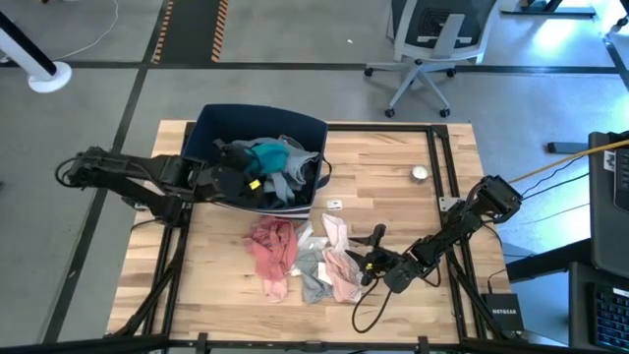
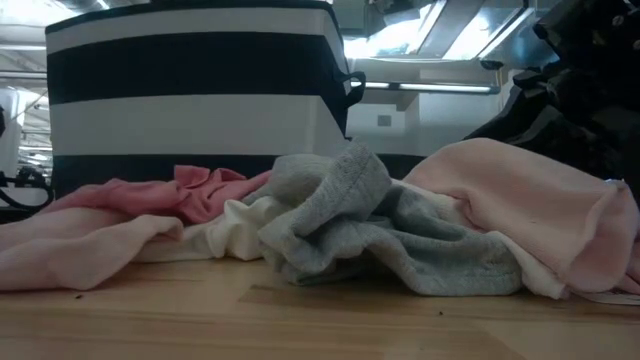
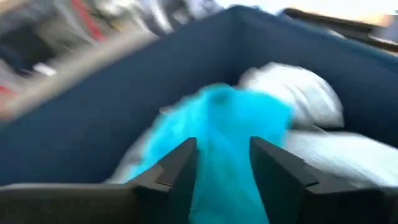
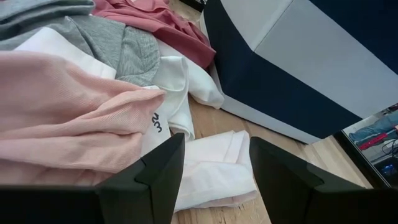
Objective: Sort clothes
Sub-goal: Put the blue socks into the blue laundry organizer, then put the pink shirt into the blue laundry organizer
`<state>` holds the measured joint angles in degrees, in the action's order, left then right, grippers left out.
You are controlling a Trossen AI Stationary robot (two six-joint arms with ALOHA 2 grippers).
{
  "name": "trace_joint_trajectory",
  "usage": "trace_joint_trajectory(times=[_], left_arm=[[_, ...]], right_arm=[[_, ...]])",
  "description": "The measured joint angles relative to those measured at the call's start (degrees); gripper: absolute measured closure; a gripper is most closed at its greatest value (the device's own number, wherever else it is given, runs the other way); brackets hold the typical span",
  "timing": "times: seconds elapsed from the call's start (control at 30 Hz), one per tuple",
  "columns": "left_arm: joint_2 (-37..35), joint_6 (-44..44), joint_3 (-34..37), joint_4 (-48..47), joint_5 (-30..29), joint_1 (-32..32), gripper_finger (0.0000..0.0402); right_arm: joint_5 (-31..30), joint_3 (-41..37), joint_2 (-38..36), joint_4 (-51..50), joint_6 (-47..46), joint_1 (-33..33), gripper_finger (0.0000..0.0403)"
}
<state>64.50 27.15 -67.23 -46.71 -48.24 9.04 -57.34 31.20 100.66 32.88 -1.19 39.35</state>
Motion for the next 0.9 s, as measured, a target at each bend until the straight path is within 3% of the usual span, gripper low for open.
trace_joint_trajectory(times=[0.1, 0.2, 0.37, 0.53, 0.9], left_arm=[[0.0, -0.9, -1.9, -2.7, 9.1, -1.4, 0.0236], [-0.1, 0.1, -5.9, -5.9, 12.5, -1.5, 0.023], [-0.4, -1.2, -11.5, -6.0, 13.2, 1.6, 0.0238], [0.1, -3.3, -11.9, -4.7, 13.2, 9.1, 0.025], [4.1, -7.8, -1.6, 8.5, 13.1, 27.7, 0.0254]], right_arm=[[0.0, 0.0, 0.0, 0.0, 0.0, 0.0, 0.0203], [0.0, 0.0, 0.0, 0.0, 0.0, 0.0, 0.0203], [0.0, 0.0, 0.0, 0.0, 0.0, 0.0, 0.0203], [1.3, 0.0, 0.0, 0.0, 0.0, 0.0, 0.0203], [1.5, 0.0, 0.0, 0.0, 0.0, 0.0, 0.0203]])
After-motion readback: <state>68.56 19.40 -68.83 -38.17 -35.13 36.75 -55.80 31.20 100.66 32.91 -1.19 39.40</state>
